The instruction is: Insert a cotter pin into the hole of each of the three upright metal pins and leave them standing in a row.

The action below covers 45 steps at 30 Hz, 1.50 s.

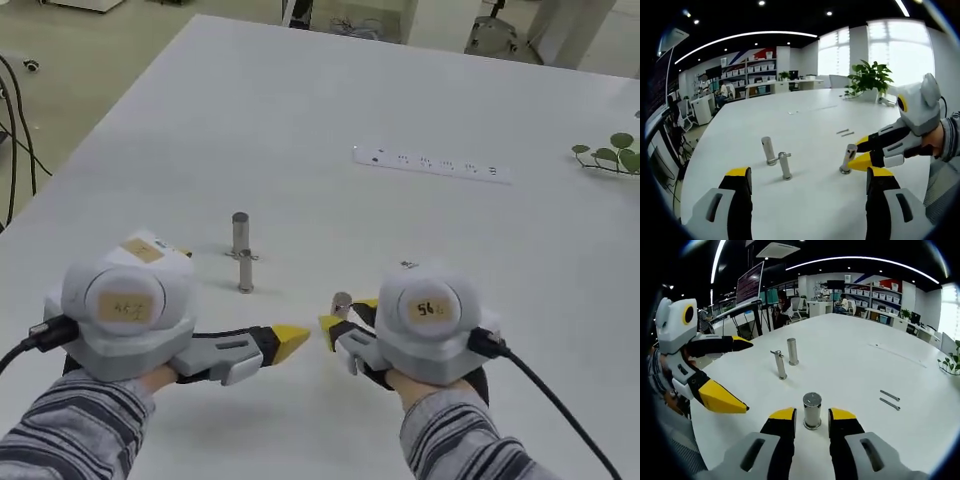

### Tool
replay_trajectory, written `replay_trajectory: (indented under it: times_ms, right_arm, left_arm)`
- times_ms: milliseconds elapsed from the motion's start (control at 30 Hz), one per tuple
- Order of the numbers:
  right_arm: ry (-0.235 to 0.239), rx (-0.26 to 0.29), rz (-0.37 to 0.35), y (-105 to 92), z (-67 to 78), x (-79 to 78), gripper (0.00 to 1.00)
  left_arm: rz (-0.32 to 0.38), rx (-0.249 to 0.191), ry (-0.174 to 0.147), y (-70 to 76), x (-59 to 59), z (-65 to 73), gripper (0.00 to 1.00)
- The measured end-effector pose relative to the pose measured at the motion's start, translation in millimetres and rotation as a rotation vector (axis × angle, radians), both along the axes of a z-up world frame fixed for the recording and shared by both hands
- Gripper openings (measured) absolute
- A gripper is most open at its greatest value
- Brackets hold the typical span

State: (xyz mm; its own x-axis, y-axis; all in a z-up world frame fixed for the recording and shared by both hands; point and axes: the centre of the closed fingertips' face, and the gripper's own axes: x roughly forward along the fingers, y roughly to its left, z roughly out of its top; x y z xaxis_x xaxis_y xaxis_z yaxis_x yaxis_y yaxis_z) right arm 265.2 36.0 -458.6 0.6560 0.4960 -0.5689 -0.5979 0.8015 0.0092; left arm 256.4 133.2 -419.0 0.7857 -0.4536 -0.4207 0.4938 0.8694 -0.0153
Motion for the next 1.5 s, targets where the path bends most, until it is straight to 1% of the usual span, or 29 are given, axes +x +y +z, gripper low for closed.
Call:
replay_trajectory:
  times_ms: [100, 167, 233, 267, 300, 333, 400, 467, 567, 667, 833, 900, 1000, 1100, 1167, 1233, 1300, 1367, 1433, 1467, 1500]
  right_arm:
    - [0.014, 0.02, 0.018, -3.6, 1.2, -2.8, 0.25]
    - [0.028, 0.022, 0.029, -9.1, 0.7, -4.3, 0.26]
    - [0.047, 0.001, 0.05, -15.8, -1.1, -7.4, 0.26]
    - [0.064, -0.012, 0.064, -20.0, -3.4, -9.4, 0.26]
    - [0.072, -0.011, 0.069, -22.7, -4.1, -10.0, 0.26]
    - [0.072, -0.011, 0.067, -25.9, -4.1, -9.1, 0.26]
    - [0.085, -0.028, 0.089, -33.2, -5.2, -10.6, 0.26]
    - [0.084, -0.043, 0.101, -41.4, -4.5, -8.7, 0.26]
    - [0.087, -0.053, 0.11, -51.0, -2.6, -4.1, 0.25]
    - [0.087, -0.086, 0.127, -64.9, -0.8, 4.9, 0.24]
    - [0.108, -0.122, 0.153, -82.8, 0.7, 20.3, 0.23]
    - [0.115, -0.132, 0.172, -85.6, 1.1, 24.2, 0.22]
    - [0.128, -0.163, 0.2, -90.7, 1.1, 31.7, 0.22]
    - [0.142, -0.173, 0.22, -92.9, 1.6, 38.7, 0.21]
    - [0.147, -0.189, 0.237, -94.3, 1.7, 44.0, 0.21]
    - [0.163, -0.197, 0.25, -94.7, 1.0, 48.4, 0.21]
    - [0.169, -0.207, 0.268, -93.6, 0.6, 50.6, 0.21]
    - [0.186, -0.223, 0.283, -94.0, -1.8, 52.8, 0.21]
    - [0.201, -0.214, 0.285, -93.5, -2.9, 55.8, 0.22]
    - [0.204, -0.221, 0.294, -93.5, -3.6, 56.3, 0.22]
    - [0.204, -0.245, 0.306, -95.1, -5.0, 57.9, 0.21]
  left_arm:
    - [-0.003, -0.006, 0.004, -1.2, -0.5, -0.5, 0.95]
    - [-0.003, 0.0, 0.005, -1.9, -1.2, -1.0, 0.96]
    - [0.004, 0.007, 0.009, -1.2, -1.4, -1.9, 0.99]
    - [0.003, 0.01, 0.01, -1.2, -1.6, -2.1, 0.99]
    - [-0.001, 0.01, 0.009, -1.9, -2.1, -1.9, 0.99]
    - [0.001, 0.007, 0.009, -2.3, -2.1, -1.4, 0.99]
    - [-0.002, 0.005, 0.007, -3.7, -2.6, -0.8, 0.99]
    - [-0.003, 0.008, 0.01, -4.5, -3.2, -1.5, 0.99]
    - [-0.005, 0.012, 0.014, -4.8, -3.9, -2.5, 0.99]
    - [-0.007, 0.015, 0.014, -5.3, -4.3, -2.8, 0.99]
    - [-0.014, 0.024, 0.021, -5.9, -4.9, -5.9, 0.99]
    - [-0.014, 0.025, 0.024, -5.5, -4.7, -7.3, 0.99]
    - [-0.014, 0.017, 0.022, -5.7, -4.7, -6.9, 0.99]
    - [-0.013, 0.028, 0.029, -4.1, -4.3, -9.5, 0.99]
    - [-0.01, 0.028, 0.033, -3.3, -4.1, -10.2, 0.99]
    - [-0.008, 0.026, 0.032, -2.6, -3.3, -10.3, 0.99]
    - [-0.004, 0.017, 0.028, -2.1, -2.5, -9.4, 0.99]
    - [0.001, 0.03, 0.033, 0.0, -2.8, -11.1, 0.99]
    - [0.003, 0.035, 0.035, 0.9, -2.6, -11.8, 0.99]
    - [0.004, 0.034, 0.035, 1.2, -2.4, -11.7, 0.99]
    - [0.006, 0.031, 0.035, 1.8, -1.8, -12.0, 0.99]
